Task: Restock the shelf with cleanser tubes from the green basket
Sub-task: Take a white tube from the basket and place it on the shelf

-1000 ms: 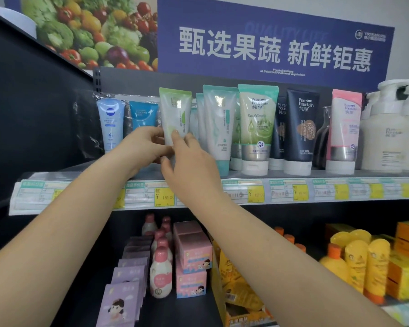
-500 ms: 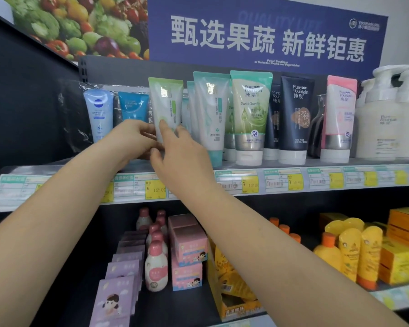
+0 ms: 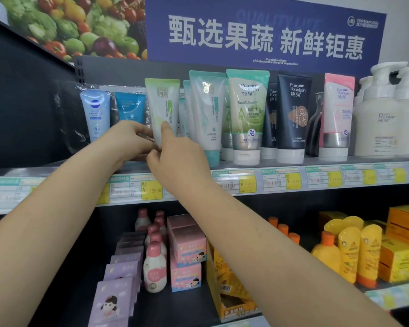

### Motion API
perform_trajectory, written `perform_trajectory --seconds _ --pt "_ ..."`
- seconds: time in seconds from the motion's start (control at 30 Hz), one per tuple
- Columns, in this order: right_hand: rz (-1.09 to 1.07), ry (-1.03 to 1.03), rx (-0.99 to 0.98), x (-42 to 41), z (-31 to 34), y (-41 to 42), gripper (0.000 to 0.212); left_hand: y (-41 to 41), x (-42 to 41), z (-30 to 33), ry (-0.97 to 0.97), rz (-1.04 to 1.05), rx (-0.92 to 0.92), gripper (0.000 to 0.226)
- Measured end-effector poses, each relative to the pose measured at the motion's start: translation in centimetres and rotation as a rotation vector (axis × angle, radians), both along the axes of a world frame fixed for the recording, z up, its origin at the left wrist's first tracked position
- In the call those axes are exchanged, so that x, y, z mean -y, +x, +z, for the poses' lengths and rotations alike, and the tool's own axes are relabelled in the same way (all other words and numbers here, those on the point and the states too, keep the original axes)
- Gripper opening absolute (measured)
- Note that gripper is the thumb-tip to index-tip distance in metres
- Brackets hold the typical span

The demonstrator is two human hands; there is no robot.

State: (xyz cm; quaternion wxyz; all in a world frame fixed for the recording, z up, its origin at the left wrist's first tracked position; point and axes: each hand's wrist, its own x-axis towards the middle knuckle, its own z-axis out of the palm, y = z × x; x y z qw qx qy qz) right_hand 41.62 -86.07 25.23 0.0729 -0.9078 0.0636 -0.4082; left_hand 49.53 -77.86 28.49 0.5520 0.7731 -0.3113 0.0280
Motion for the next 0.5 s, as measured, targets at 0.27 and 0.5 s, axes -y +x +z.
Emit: perform_trajectory --seconds 0.27,0.5 --pt "0.019 0.009 0.01 0.13 -0.02 0.21 0.059 0.16 -0.02 -0.02 0.014 -0.025 -0.002 0.025" --pt "0.023 0.01 0.008 0.25 -0.07 0.42 0.059 0.01 -0.13 0.02 0.02 -0.036 -0.008 0.022"
